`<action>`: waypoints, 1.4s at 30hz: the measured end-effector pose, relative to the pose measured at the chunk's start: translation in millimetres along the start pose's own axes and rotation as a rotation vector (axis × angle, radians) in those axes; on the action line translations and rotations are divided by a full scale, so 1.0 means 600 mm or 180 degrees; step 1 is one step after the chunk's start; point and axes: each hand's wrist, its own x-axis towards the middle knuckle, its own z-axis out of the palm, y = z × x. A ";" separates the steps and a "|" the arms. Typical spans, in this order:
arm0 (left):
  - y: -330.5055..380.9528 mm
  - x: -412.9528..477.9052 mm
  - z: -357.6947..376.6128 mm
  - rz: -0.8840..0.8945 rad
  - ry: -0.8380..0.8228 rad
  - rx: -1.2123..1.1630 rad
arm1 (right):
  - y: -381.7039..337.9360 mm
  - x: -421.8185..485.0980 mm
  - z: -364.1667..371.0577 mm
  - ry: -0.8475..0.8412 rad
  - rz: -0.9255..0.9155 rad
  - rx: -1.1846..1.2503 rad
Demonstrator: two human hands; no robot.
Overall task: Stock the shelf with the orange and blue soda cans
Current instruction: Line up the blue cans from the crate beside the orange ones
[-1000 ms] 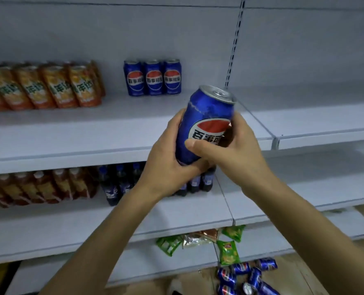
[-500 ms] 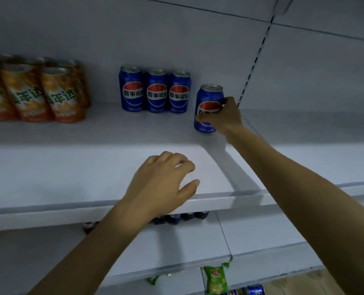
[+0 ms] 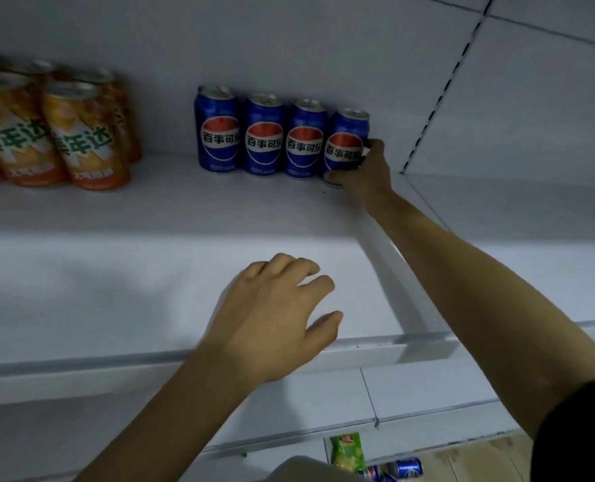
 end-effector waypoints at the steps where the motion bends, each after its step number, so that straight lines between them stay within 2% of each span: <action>1: 0.000 0.001 0.000 0.0008 0.0024 0.0007 | 0.006 -0.004 -0.001 0.0025 -0.0045 -0.0071; 7: 0.000 0.003 0.000 -0.0019 0.0028 -0.0014 | -0.010 0.011 -0.003 -0.0028 -0.0062 -0.0585; 15: 0.003 0.003 -0.014 -0.0116 -0.0288 -0.0242 | -0.023 -0.047 -0.020 -0.0301 0.0127 -0.0652; 19: 0.008 0.005 -0.019 -0.0161 -0.0359 -0.0122 | -0.034 -0.141 -0.054 -0.0613 -0.0264 -0.0919; 26: 0.044 -0.037 -0.051 -0.0492 0.0028 0.0719 | -0.057 -0.338 -0.117 -0.0851 -0.1229 -0.1961; 30: 0.070 -0.140 -0.102 -0.0792 0.0107 0.0792 | -0.071 -0.450 -0.111 -0.1187 -0.1684 -0.1875; 35: 0.069 -0.349 -0.132 -0.1536 -0.0504 0.1034 | -0.083 -0.598 -0.021 -0.2071 -0.2008 -0.1740; 38: 0.061 -0.506 -0.130 -0.2109 -0.0848 0.0972 | -0.075 -0.699 0.053 -0.2667 -0.2027 -0.1816; 42: 0.067 -0.727 -0.125 -0.2774 -0.0857 0.0760 | -0.042 -0.850 0.144 -0.3331 -0.1648 -0.1570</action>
